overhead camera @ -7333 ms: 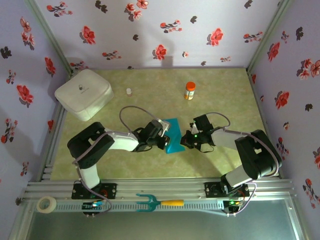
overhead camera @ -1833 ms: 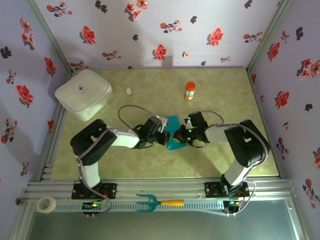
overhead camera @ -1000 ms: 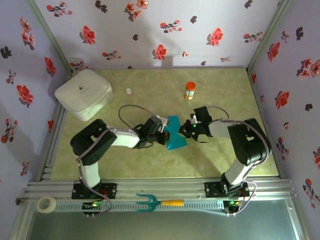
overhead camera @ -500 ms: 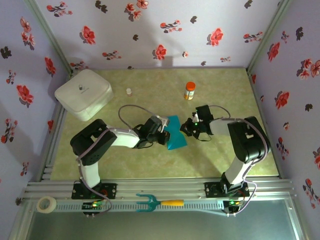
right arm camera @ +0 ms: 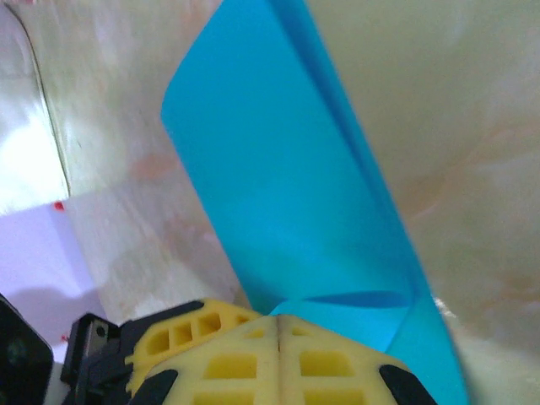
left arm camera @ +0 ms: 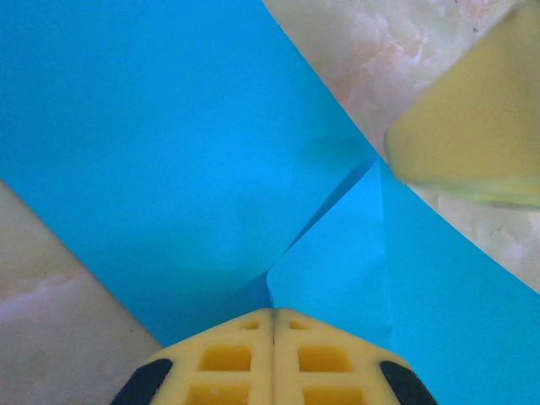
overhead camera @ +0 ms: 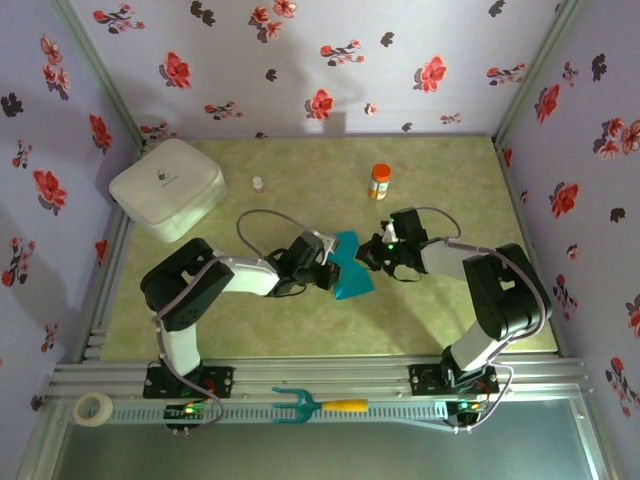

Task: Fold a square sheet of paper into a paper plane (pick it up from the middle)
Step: Fold the triangle a second time at the center of the table.

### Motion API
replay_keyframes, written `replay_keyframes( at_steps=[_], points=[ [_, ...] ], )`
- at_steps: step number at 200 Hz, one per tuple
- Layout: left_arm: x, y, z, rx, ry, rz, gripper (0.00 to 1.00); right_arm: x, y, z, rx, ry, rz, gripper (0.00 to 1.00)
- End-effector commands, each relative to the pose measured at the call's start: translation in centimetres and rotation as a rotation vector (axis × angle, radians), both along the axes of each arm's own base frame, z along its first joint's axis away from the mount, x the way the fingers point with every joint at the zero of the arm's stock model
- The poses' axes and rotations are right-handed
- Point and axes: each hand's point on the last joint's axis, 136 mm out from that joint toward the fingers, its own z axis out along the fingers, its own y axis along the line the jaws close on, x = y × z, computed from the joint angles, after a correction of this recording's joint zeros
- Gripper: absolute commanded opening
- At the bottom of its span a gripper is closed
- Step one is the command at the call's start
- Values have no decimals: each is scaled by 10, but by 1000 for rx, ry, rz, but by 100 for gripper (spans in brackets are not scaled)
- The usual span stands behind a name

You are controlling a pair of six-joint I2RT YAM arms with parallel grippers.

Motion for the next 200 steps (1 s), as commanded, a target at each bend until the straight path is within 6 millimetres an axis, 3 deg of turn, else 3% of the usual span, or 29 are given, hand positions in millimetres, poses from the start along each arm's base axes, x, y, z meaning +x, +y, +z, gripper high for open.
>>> replay_keyframes(
  at_steps=[1, 57, 95, 128, 151, 178, 200],
  points=[
    [-11, 16, -27, 100, 62, -14, 0, -16, 11, -4, 10, 41, 40, 2],
    [-12, 16, -26, 99, 64, -17, 0, -34, 4, -42, -58, 125, 40, 1],
    [-10, 11, -12, 64, 63, -16, 4, -47, -10, -65, -127, 163, 24, 0],
    [-3, 9, 26, 15, 19, 5, 25, -44, -11, -62, -131, 152, 8, 0],
    [-1, 13, 55, -26, 21, 44, 32, -42, -10, -59, -125, 142, 0, 0],
    [-10, 11, 71, -79, 99, 44, 32, -37, -6, -55, -93, 131, -28, 0],
    [-21, 5, 68, -108, 221, 27, 25, -37, -4, -54, -78, 123, -50, 0]
  ],
)
